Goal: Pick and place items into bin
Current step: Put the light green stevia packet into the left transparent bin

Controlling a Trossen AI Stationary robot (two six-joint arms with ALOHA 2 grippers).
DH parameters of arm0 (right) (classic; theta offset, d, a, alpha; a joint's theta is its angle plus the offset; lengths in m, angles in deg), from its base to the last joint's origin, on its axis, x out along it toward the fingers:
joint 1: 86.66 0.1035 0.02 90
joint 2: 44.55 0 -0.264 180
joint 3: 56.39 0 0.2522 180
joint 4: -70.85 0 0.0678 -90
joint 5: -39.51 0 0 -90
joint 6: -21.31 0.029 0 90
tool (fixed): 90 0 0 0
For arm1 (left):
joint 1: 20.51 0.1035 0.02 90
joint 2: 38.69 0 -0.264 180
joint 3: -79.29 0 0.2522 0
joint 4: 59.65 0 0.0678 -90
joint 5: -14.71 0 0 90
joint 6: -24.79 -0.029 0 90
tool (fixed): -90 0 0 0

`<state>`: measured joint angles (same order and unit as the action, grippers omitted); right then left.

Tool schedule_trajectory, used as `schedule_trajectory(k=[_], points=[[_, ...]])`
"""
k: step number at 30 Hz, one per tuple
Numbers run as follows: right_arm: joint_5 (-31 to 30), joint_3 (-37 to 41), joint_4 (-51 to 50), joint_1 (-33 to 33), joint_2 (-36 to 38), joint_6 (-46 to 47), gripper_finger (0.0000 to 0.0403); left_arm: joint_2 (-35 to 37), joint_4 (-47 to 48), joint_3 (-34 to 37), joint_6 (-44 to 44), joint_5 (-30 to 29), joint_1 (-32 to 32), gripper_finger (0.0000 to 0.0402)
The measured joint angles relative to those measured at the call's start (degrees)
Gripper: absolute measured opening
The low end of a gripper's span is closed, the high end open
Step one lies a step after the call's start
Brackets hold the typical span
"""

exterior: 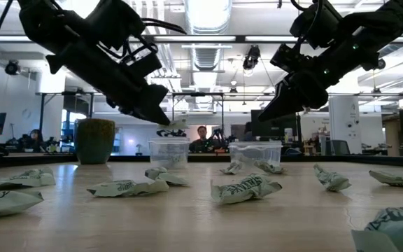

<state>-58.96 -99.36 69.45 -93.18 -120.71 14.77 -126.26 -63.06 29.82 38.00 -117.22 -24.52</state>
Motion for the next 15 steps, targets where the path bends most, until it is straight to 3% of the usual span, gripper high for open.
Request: schedule_trajectory(k=[9,15], points=[[0.0,0.0,0.0,0.0,0.0,0.2,0.0068,0.0,3.4,0.0,2.9,-0.7,0.3,0.0004],[0.0,0.0,0.0,0.0,0.0,0.3,0.0068,0.0,3.3,0.0,2.7,-0.7,0.3,0.0052]])
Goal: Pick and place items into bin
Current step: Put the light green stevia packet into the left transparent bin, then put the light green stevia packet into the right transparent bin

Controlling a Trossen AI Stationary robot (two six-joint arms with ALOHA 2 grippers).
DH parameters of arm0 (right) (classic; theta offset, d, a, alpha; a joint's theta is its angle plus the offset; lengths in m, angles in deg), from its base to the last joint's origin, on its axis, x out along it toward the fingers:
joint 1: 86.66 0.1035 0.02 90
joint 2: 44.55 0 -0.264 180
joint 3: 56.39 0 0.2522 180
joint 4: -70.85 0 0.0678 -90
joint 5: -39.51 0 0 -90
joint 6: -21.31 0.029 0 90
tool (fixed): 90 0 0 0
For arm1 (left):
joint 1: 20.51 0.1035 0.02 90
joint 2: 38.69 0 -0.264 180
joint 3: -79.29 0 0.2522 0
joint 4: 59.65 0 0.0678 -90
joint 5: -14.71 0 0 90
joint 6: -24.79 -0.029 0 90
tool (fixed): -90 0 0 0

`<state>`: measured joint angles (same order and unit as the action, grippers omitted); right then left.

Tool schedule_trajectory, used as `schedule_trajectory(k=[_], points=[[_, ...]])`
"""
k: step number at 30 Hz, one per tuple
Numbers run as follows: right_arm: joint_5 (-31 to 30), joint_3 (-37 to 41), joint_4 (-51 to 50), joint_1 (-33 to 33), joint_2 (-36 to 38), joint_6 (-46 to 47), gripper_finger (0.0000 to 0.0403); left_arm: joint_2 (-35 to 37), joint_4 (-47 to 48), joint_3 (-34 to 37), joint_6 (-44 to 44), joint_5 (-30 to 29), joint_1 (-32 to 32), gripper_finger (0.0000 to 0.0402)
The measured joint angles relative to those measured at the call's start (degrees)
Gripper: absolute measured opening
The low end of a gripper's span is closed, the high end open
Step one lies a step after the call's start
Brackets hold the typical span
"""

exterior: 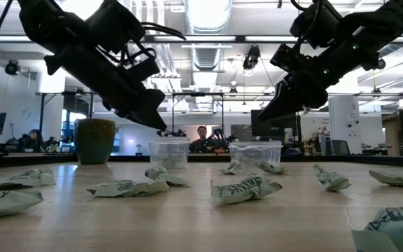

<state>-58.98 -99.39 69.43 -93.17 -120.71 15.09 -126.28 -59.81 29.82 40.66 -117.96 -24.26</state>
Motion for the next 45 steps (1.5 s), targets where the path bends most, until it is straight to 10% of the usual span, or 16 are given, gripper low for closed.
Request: schedule_trajectory(k=[22,45], points=[[5.4,-0.3,-1.6,11.7,0.0,4.3,0.0068,4.2,1.5,0.1,-6.4,2.3,-0.9,0.0109],[-8.2,-6.1,-46.2,40.6,4.5,62.6,0.0068,4.3,1.3,0.1,-7.5,2.4,-1.7,0.0109]])
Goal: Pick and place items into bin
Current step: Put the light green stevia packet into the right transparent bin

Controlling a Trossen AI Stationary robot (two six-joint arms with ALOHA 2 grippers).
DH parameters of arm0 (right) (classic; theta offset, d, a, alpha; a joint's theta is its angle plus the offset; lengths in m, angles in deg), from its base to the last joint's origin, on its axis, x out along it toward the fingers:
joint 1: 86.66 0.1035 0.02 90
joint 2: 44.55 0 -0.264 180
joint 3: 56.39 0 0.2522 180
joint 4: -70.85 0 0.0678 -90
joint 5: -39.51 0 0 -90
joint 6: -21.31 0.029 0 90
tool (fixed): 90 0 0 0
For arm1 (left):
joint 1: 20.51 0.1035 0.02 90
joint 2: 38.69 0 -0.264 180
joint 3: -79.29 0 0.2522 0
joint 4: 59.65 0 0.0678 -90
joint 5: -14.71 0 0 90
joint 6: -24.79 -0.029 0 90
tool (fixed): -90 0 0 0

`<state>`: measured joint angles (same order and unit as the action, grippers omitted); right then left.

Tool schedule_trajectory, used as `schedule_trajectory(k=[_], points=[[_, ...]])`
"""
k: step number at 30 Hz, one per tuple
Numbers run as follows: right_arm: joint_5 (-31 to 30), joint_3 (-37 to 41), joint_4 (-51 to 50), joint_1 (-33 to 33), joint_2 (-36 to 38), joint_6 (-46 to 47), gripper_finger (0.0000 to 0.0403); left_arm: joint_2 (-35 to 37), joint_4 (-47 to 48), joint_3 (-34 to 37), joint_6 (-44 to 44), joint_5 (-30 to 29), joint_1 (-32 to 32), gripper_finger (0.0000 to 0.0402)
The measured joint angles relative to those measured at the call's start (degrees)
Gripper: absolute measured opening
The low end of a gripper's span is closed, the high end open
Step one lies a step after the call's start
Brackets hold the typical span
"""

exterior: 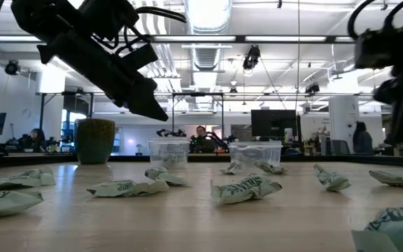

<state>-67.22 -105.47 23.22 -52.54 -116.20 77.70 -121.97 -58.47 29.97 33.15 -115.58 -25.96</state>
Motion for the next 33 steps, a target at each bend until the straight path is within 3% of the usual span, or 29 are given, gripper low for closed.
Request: schedule_trajectory(k=[8,14,20,33], points=[[0.2,-2.9,-14.9,10.3,0.1,18.1,0.0068,0.0,-0.1,0.0,0.0,0.0,0.0,0.0109],[-0.4,-1.6,-17.2,15.5,0.0,25.7,0.0068,0.0,-0.3,0.0,0.1,0.0,0.0,0.0109],[-4.8,-1.0,-16.5,16.4,0.0,26.1,0.0088,0.0,-0.3,0.0,0.1,0.1,0.0,0.0109],[-8.9,2.0,-12.1,16.2,-1.8,26.2,0.0197,0.0,-0.4,0.0,0.2,0.1,0.0,0.0109]])
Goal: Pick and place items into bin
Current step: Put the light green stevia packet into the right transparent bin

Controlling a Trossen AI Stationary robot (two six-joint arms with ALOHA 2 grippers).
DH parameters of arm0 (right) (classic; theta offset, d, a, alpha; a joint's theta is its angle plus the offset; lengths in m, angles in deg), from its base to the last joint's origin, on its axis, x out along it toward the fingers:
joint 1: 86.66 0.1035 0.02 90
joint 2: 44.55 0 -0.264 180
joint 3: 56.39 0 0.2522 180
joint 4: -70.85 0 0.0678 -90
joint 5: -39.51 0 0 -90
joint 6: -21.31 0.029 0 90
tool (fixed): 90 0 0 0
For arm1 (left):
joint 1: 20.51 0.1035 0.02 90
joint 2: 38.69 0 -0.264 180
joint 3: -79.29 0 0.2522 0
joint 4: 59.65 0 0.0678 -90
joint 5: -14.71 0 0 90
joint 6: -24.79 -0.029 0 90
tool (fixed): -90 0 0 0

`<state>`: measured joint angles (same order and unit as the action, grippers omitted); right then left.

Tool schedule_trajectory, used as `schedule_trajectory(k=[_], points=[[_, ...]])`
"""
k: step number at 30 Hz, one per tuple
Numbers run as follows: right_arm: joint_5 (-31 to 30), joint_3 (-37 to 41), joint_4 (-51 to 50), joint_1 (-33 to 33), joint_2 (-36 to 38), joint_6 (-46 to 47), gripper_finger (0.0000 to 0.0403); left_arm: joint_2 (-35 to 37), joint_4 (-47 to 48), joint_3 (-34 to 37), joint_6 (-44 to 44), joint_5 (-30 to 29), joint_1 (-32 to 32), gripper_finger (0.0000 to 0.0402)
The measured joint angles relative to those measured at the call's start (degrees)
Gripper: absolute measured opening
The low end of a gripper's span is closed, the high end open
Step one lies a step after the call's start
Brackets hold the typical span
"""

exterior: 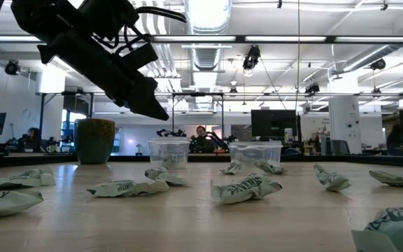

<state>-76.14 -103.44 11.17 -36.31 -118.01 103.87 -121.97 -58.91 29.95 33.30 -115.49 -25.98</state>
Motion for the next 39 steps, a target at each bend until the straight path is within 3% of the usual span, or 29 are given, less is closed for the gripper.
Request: schedule_trajectory(k=[15,27,32,39], points=[[0.2,4.6,0.9,0.0,-0.7,10.3,0.0221,0.0,-0.5,0.0,0.0,-0.2,0.0,0.0109],[0.1,7.2,7.5,0.0,-0.7,9.4,0.0219,0.0,-1.5,-0.1,0.0,-0.1,0.0,0.0109],[0.1,7.3,7.3,0.0,-0.7,8.7,0.0193,0.0,-1.5,-0.1,0.0,0.0,-0.1,0.0109],[-0.9,6.9,7.7,0.0,-0.7,6.0,0.0118,0.0,-1.5,-0.2,0.0,0.1,-0.1,0.0109]])
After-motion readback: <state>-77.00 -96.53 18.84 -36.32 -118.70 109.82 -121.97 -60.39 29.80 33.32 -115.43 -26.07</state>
